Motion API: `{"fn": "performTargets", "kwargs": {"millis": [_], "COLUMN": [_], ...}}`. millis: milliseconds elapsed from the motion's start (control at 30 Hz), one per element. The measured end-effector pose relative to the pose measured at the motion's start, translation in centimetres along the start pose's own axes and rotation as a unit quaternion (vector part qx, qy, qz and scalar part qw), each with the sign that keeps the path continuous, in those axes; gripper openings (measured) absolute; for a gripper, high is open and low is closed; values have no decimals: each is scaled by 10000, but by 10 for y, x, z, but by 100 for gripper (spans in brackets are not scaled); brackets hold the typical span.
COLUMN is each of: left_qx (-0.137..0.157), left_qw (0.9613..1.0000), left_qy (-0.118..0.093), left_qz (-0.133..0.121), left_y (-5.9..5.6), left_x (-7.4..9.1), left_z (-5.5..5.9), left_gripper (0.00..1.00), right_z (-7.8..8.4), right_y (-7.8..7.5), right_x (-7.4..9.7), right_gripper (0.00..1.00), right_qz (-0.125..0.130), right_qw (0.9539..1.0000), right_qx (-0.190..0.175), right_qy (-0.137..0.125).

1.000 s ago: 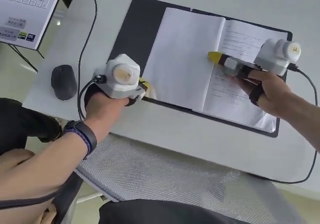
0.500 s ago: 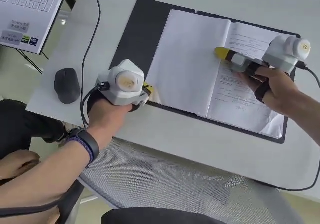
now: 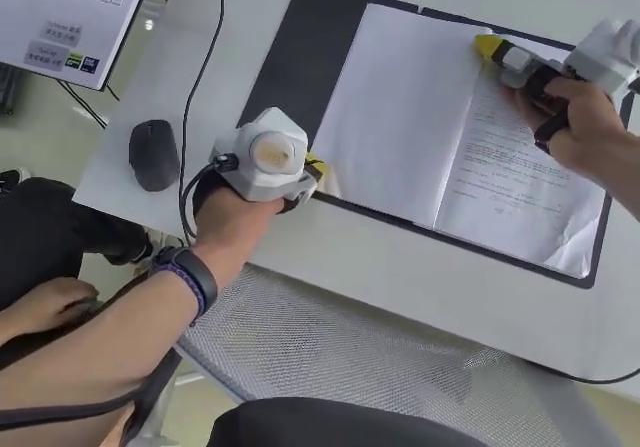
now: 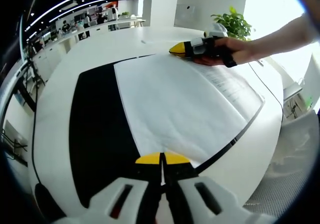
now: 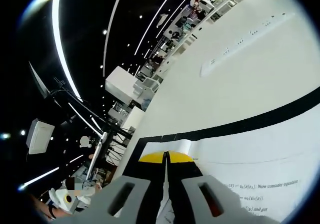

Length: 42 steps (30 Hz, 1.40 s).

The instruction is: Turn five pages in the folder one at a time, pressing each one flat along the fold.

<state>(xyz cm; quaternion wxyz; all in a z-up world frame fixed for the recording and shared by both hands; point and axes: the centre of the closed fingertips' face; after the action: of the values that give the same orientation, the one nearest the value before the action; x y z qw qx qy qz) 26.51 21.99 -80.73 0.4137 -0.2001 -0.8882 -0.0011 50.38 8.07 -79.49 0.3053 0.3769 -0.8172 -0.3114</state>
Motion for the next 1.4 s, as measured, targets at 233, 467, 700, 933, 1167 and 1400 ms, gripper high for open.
{"fn": "performTargets", "kwargs": {"millis": [233, 467, 700, 933, 1167, 1400], "left_qx": [53, 68, 68, 73, 86, 77], "left_qw": [10000, 10000, 10000, 10000, 10000, 10000], "left_qy": [-1, 0, 11, 8, -3, 13], "left_qz": [-6, -18, -15, -17, -36, -19], "left_y": [0, 0, 0, 0, 0, -1], "left_x": [-1, -1, -1, -1, -1, -1], "left_z": [0, 1, 1, 0, 1, 1], "left_gripper": [0, 0, 0, 0, 0, 0], "right_z": [-19, -22, -20, -14, 5, 43], "right_y": [-21, -29, -28, -24, -13, 25], "right_x": [-10, -14, -14, -9, 3, 25], "right_gripper": [0, 0, 0, 0, 0, 0], "right_qz": [194, 200, 215, 149, -40, -361], "right_qw": [9992, 9989, 9987, 9991, 9998, 9990], "right_qx": [-193, -249, -258, -243, -152, 92], "right_qy": [-283, -338, -371, -310, -114, 260]}}
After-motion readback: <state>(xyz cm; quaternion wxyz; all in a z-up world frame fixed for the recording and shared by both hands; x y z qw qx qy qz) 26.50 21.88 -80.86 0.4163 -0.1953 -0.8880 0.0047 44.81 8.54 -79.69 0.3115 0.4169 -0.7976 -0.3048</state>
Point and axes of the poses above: the centre of the closed fingertips' face, and the gripper's own axes: x roughly backward along the fingers, y roughly to its left, z roughly out of its underside, and after that the axes turned 5 degrees about x, right-handed
